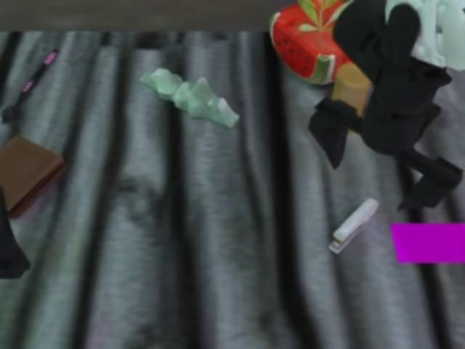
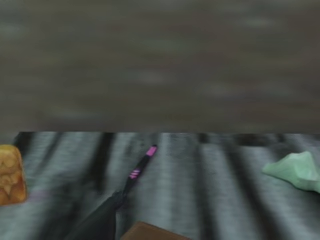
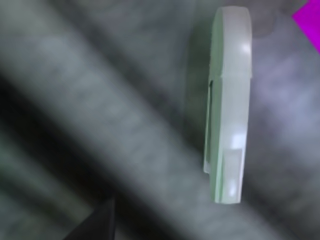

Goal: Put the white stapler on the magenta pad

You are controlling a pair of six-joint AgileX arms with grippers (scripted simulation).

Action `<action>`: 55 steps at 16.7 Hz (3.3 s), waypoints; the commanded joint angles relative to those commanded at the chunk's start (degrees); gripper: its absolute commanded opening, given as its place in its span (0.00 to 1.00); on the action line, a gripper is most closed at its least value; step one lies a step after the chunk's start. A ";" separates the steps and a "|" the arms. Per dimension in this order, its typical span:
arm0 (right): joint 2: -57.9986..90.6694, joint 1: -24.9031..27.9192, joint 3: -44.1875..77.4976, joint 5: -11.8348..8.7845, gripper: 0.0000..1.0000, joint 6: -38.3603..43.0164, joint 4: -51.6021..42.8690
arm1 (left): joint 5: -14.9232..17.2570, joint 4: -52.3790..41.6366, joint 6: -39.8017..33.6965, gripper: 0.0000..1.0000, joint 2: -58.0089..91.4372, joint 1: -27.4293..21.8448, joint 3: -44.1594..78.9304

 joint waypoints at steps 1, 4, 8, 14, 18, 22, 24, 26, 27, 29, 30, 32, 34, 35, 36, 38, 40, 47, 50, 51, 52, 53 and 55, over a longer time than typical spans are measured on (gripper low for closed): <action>0.49 0.05 -1.00 0.01 1.00 -0.02 1.35 | 0.00 0.00 0.00 1.00 0.00 0.00 0.00; 2.97 0.18 -5.54 0.03 1.00 0.13 8.85 | 0.00 0.00 0.00 1.00 0.00 0.00 0.00; 6.34 0.36 -11.55 0.05 1.00 0.37 18.27 | 0.00 0.00 0.00 1.00 0.00 0.00 0.00; 6.92 0.40 -12.46 0.06 0.92 0.43 19.45 | 0.00 0.00 0.00 1.00 0.00 0.00 0.00; 6.92 0.40 -12.46 0.06 0.62 0.43 19.45 | 0.00 0.00 0.00 1.00 0.00 0.00 0.00; 6.92 0.40 -12.46 0.06 0.32 0.43 19.45 | 0.00 0.00 0.00 1.00 0.00 0.00 0.00; 6.92 0.40 -12.46 0.06 0.17 0.43 19.45 | 0.00 0.00 0.00 1.00 0.00 0.00 0.00; 6.92 0.40 -12.46 0.06 0.02 0.43 19.45 | 0.00 0.00 0.00 1.00 0.00 0.00 0.00; 6.92 0.40 -12.46 0.06 0.00 0.43 19.45 | 0.00 0.00 0.00 1.00 0.00 0.00 0.00; 6.92 0.40 -12.46 0.06 0.00 0.43 19.45 | 0.00 0.00 0.00 1.00 0.00 0.00 0.00; 6.92 0.40 -12.46 0.06 0.00 0.43 19.45 | 0.00 0.00 0.00 1.00 0.00 0.00 0.00; 6.92 0.40 -12.46 0.06 0.00 0.43 19.45 | 0.00 0.00 0.00 1.00 0.00 0.00 0.00; 6.92 0.40 -12.46 0.06 0.00 0.43 19.45 | 0.00 0.00 0.00 1.00 0.00 0.00 0.00; 6.87 0.28 -12.46 0.04 0.00 0.50 19.46 | 0.00 0.00 0.00 1.00 0.00 0.00 0.00; 6.83 0.28 -12.30 0.05 0.00 0.52 19.28 | 0.00 0.00 0.00 1.00 0.00 0.00 0.00; 6.21 0.21 -10.69 0.04 0.00 0.77 17.16 | 0.00 0.00 0.00 1.00 0.00 0.00 0.00; 4.89 0.13 -7.96 0.03 0.00 0.95 12.98 | 0.00 0.00 0.00 1.00 0.00 0.00 0.00; -0.17 0.67 0.87 -0.01 0.00 0.23 -0.95 | 0.00 0.00 0.00 1.00 0.00 0.00 0.00; -0.24 0.67 0.94 -0.01 0.00 0.21 -1.05 | 0.00 0.00 0.00 1.00 0.00 0.00 0.00; -0.03 0.43 0.80 -0.02 0.00 0.30 -0.87 | 0.00 0.00 0.00 1.00 0.00 0.00 0.00; -0.03 0.43 0.80 -0.02 0.00 0.30 -0.87 | 0.00 0.00 0.00 1.00 0.00 0.00 0.00; -0.01 0.40 0.83 -0.13 0.00 -0.27 -1.04 | 0.00 0.00 0.00 1.00 0.00 0.00 0.00; -0.11 0.17 0.83 -0.71 0.00 -3.18 -1.81 | 0.00 0.00 0.00 1.00 0.00 0.00 0.00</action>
